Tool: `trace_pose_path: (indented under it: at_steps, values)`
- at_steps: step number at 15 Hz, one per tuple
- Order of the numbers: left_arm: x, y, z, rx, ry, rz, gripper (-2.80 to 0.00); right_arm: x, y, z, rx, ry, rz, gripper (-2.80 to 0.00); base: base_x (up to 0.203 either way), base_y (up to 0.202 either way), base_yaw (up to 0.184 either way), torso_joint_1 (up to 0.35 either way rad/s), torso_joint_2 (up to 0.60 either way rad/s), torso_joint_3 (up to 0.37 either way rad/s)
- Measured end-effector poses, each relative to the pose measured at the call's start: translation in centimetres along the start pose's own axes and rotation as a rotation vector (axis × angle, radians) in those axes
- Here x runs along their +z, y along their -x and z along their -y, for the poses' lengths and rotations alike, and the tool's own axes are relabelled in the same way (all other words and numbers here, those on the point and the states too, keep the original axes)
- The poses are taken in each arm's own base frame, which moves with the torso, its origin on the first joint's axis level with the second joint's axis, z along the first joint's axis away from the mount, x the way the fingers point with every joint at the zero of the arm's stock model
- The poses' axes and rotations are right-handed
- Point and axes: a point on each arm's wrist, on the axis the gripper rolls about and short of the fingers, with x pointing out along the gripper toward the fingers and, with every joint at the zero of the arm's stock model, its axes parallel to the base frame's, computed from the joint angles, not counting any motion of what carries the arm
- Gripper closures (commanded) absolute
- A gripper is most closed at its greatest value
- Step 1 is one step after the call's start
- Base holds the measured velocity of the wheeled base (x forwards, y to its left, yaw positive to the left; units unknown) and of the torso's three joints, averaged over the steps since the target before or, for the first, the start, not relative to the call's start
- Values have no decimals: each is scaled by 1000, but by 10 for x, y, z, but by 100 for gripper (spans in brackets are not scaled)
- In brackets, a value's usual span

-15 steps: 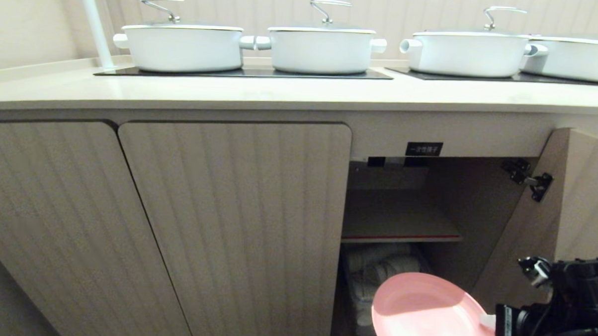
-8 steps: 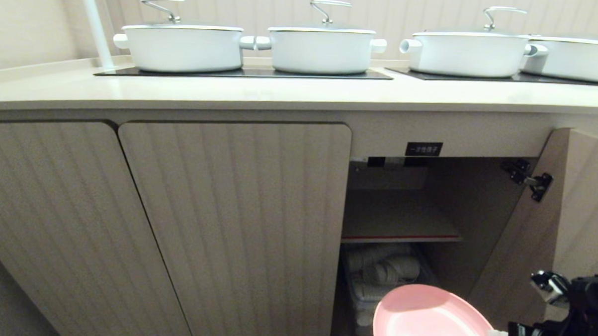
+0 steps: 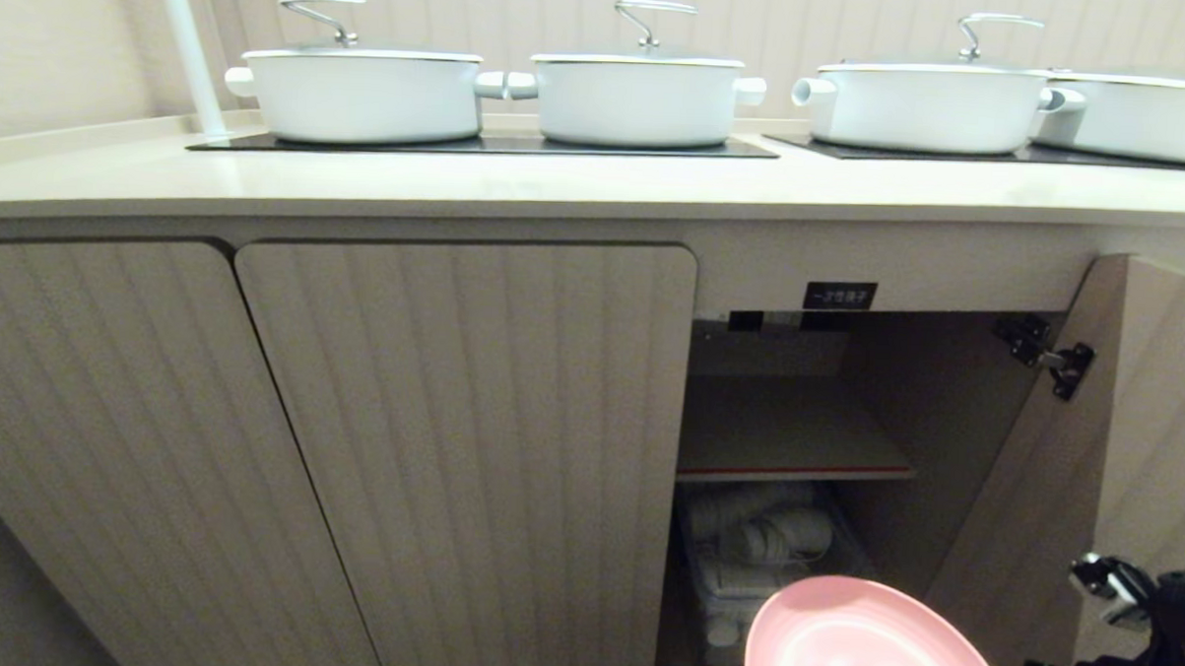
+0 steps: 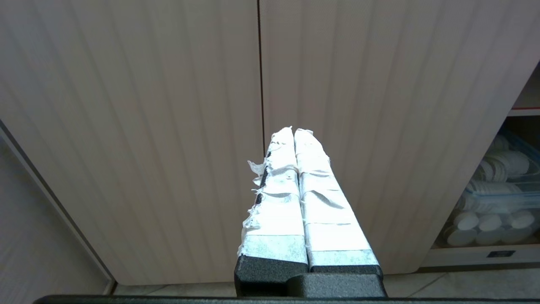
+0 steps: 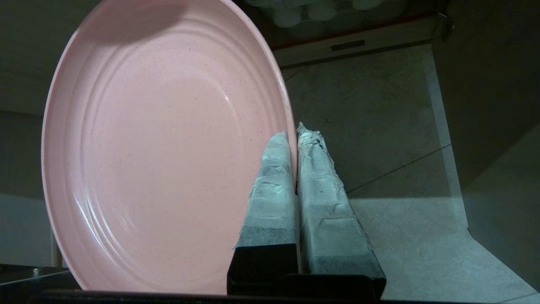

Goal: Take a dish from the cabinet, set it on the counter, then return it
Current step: Place it on the table

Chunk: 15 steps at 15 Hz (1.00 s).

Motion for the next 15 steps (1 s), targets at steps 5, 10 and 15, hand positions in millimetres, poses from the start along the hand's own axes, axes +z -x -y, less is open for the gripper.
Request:
trace_pose_path:
  at_steps: [5,10,15]
  values:
    - [0,0,0,-1,1,0,0,-4,6,0,3,-1,12,0,0,0,0,0,0,0]
    - [0,0,0,0,0,-1,0,-6,10,0,5,-2,18,0,0,0,0,0,0,0]
    - [0,0,0,0,0,0,0,-8,12,1,4,-6,10,0,0,0,0,0,0,0]
